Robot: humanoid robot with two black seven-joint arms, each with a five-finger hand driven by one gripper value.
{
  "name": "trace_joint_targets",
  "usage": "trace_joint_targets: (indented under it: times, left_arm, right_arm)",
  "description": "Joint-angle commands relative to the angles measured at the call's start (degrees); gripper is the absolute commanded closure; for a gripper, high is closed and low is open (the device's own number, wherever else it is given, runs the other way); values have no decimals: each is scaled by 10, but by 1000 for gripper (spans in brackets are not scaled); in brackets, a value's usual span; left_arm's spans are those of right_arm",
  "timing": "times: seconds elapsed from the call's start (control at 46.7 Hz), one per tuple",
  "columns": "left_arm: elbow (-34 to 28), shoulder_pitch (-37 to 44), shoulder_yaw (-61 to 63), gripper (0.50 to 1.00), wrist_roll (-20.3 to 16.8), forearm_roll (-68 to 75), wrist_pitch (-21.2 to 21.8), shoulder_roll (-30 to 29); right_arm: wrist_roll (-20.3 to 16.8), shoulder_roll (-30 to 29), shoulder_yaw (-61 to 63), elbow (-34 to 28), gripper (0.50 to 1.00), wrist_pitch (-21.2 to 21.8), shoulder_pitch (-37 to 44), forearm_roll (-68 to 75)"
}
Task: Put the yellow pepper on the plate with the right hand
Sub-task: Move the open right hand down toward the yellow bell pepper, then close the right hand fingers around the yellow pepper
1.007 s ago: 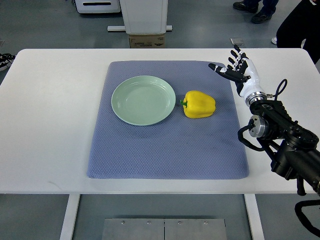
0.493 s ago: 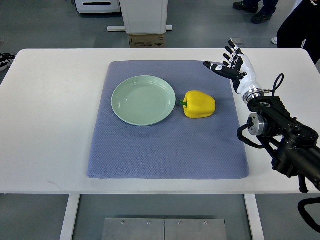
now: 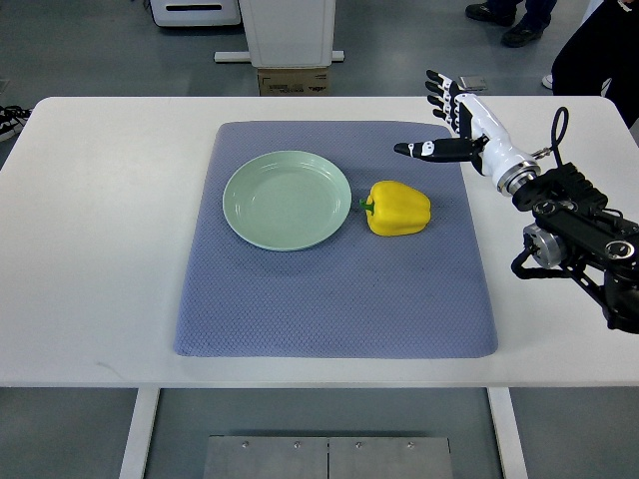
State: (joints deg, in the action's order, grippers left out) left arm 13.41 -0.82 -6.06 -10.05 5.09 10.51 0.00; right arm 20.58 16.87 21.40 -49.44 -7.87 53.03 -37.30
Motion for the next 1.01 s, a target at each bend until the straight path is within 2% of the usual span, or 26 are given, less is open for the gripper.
trace_joint_targets:
  times: [0.0, 0.386, 0.514, 0.75, 0.986]
  left_arm:
    - [0, 0, 0, 500, 0, 0, -1, 0]
    - [0, 0, 0, 500, 0, 0, -1, 0]
    - [0, 0, 0, 500, 0, 0, -1, 0]
    - [0, 0, 0, 500, 0, 0, 0, 0]
    - [0, 0, 0, 500, 0, 0, 0, 0]
  right_arm:
    - [20, 10, -31, -7, 505, 1, 8, -37]
    - [40, 35, -144, -20, 505, 6, 55, -92]
    - [57, 45, -188, -20, 505, 26, 70, -113]
    - [57, 45, -236, -18, 505, 49, 94, -119]
    - [51, 39, -267, -11, 505, 50, 95, -123]
